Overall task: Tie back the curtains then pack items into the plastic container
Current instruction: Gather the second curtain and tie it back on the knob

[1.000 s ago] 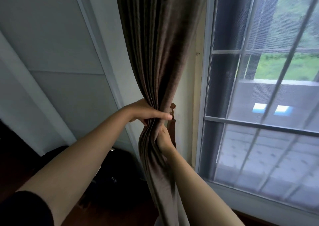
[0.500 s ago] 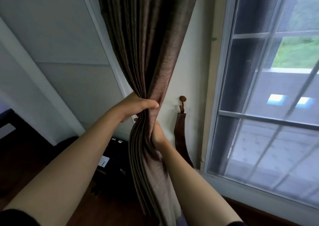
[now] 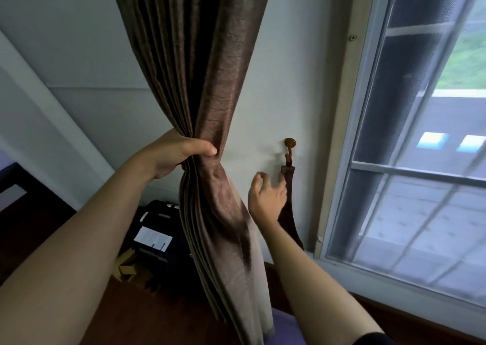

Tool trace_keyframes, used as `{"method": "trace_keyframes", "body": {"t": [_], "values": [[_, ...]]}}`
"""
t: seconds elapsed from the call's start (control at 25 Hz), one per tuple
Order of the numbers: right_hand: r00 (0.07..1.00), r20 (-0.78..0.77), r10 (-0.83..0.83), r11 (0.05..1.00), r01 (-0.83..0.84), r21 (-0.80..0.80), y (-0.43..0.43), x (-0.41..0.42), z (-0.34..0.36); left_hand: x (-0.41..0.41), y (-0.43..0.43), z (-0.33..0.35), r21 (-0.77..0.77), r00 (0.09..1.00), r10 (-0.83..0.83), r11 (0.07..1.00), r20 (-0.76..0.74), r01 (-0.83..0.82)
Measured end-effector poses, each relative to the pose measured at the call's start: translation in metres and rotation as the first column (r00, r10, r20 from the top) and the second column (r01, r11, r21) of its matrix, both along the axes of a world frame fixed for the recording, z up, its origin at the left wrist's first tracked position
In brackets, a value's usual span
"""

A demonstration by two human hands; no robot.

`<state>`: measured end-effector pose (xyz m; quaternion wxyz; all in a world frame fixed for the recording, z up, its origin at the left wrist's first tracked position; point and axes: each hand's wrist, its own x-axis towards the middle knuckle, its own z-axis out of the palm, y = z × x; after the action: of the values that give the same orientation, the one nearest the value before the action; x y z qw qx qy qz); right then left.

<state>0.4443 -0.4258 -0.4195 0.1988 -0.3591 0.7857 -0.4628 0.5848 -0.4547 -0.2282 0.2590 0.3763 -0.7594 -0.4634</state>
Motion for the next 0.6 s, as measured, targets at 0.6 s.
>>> {"method": "trace_keyframes", "body": {"t": [0.6], "values": [[0.917,0.382,0.112,0.993,-0.091,-0.072,-0.014,-0.101,-0.041,-0.006,-0.002,-0.007,-0.02,0.997,0.067,0.998,0.043,-0.066]]}}
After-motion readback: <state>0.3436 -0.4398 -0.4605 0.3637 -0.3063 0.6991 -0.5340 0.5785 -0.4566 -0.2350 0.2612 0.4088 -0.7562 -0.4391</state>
